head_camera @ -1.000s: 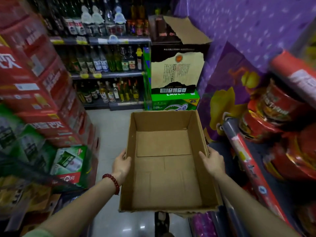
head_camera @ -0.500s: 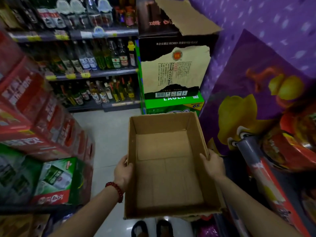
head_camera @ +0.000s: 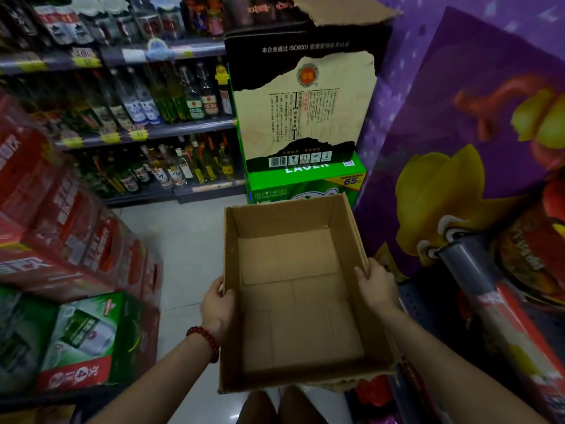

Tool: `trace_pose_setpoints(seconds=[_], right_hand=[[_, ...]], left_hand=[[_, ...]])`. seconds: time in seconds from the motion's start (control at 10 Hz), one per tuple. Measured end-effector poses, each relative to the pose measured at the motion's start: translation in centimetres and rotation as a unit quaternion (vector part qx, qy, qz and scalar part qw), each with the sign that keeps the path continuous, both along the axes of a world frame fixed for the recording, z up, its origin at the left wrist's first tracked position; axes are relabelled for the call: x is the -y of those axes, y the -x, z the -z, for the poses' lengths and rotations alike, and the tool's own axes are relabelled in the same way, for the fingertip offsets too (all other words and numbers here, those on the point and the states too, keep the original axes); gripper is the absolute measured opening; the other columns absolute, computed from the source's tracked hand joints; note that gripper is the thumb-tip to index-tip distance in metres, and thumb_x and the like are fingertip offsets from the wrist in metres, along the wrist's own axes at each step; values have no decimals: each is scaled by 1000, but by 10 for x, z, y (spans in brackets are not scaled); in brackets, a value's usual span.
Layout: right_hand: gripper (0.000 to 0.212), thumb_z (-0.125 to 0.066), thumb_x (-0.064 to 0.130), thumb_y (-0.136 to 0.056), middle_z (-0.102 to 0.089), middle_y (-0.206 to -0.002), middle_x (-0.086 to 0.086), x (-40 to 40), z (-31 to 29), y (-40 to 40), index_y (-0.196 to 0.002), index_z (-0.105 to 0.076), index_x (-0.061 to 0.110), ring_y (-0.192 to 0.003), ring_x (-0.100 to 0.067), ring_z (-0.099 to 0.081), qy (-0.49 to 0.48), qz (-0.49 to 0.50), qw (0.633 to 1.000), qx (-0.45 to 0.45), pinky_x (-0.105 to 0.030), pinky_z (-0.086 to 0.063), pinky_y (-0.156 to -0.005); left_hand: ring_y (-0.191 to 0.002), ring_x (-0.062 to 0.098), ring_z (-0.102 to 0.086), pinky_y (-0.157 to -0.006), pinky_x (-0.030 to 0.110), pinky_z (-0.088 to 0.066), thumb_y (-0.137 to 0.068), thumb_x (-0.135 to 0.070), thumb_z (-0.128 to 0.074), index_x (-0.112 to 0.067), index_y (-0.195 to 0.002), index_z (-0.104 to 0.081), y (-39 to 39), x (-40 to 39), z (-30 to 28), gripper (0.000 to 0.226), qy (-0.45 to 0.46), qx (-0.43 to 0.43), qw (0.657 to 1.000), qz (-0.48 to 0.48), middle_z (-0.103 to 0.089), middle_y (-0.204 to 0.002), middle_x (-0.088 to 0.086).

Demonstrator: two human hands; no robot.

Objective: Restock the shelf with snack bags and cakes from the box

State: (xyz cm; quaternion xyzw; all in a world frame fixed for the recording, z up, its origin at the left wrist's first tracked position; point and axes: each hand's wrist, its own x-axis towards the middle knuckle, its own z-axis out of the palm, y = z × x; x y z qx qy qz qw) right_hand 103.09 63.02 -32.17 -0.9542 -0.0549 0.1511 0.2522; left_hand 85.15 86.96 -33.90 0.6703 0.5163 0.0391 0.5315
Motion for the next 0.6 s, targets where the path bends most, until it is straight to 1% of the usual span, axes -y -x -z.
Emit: trace_pose_setpoints(seconds=[0.1, 0.2, 0.3, 0.4, 0.5, 0.6], right_hand=[[23, -48, 30, -98, -62, -87, -9, 2, 3, -1, -108, -54, 10, -80, -28, -62, 3, -6, 1000, 1, -33, -49, -63], [26, -46, 30, -98, -64, -96, -11, 3, 3, 0, -113, -53, 10, -86, -30, -63, -1, -10, 1000, 5, -36, -53, -69], [30, -46, 29, -99, -64, -107, -14, 1, -3, -1, -120, -50, 9, -96, -32, -62, 6, -13, 1000, -14, -36, -51, -73], [30, -49, 28, -97, -63, -111, -13, 0, -23, 2, -122, -49, 10, -100, -30, -61, 10, -10, 999, -33, -35, -50, -76], [31, -52, 23, -96, -58, -115, -13, -5, -60, 6, -123, -49, 9, -106, -29, -57, 8, -28, 1000, -9, -33, -46, -79], [28, -54, 24, -94, -60, -112, -11, -16, -94, 15, -118, -53, 9, -102, -29, -59, -1, -52, 999, 10, -37, -51, -83]], left_hand=[[-106, 37, -61, -93, 49, -51, -96, -12, -44, -18, -135, -49, 1, -1, 3, 39, -9, -1, 1000, 2, -64, -122, 12], [-102, 38, -62, -87, 44, -52, -96, -13, -44, -16, -133, -50, 1, 0, 3, 37, -23, -16, 1000, 10, -65, -116, 15], [-99, 37, -61, -85, 42, -53, -97, -13, -43, -13, -134, -46, -2, 0, -5, 37, -34, -47, 998, 38, -64, -116, 16], [-112, 37, -57, -96, 43, -48, -95, -15, -50, -8, -137, -41, -1, -5, -27, 44, -18, -84, 995, 48, -58, -127, 18], [-117, 35, -54, -99, 41, -47, -94, -17, -53, -5, -135, -42, 2, -11, -66, 45, -19, -91, 995, 45, -55, -131, 18], [-108, 31, -59, -91, 32, -49, -92, -15, -53, -8, -126, -53, 8, -17, -107, 35, -47, -67, 996, 37, -61, -122, 15]])
